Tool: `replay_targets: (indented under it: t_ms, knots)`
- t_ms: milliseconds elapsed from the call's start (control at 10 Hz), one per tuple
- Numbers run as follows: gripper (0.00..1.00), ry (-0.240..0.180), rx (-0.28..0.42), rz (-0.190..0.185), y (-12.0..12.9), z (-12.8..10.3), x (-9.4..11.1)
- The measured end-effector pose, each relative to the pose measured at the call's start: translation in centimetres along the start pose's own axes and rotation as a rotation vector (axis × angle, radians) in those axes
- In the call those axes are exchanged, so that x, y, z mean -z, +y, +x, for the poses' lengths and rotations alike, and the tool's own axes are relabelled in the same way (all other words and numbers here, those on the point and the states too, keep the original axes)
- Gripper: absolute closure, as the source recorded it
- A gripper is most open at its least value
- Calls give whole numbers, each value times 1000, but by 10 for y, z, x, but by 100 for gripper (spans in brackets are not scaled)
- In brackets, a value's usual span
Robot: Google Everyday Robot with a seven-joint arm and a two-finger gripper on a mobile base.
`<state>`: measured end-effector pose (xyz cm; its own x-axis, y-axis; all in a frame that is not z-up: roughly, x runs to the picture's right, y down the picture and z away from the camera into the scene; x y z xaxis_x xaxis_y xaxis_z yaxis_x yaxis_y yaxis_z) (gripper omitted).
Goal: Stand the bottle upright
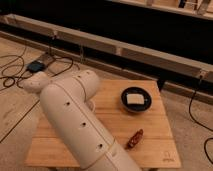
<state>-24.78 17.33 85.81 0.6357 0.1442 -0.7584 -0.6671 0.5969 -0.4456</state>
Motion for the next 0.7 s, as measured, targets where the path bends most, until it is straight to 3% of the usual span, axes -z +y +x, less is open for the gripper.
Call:
replay_targets:
  t_ms: [300,500,700]
  knots:
    - [100,-72,20,25,7,-3,25]
    - [100,-149,36,69,19,-2,51]
    - [100,-263,40,112,32,-2,75]
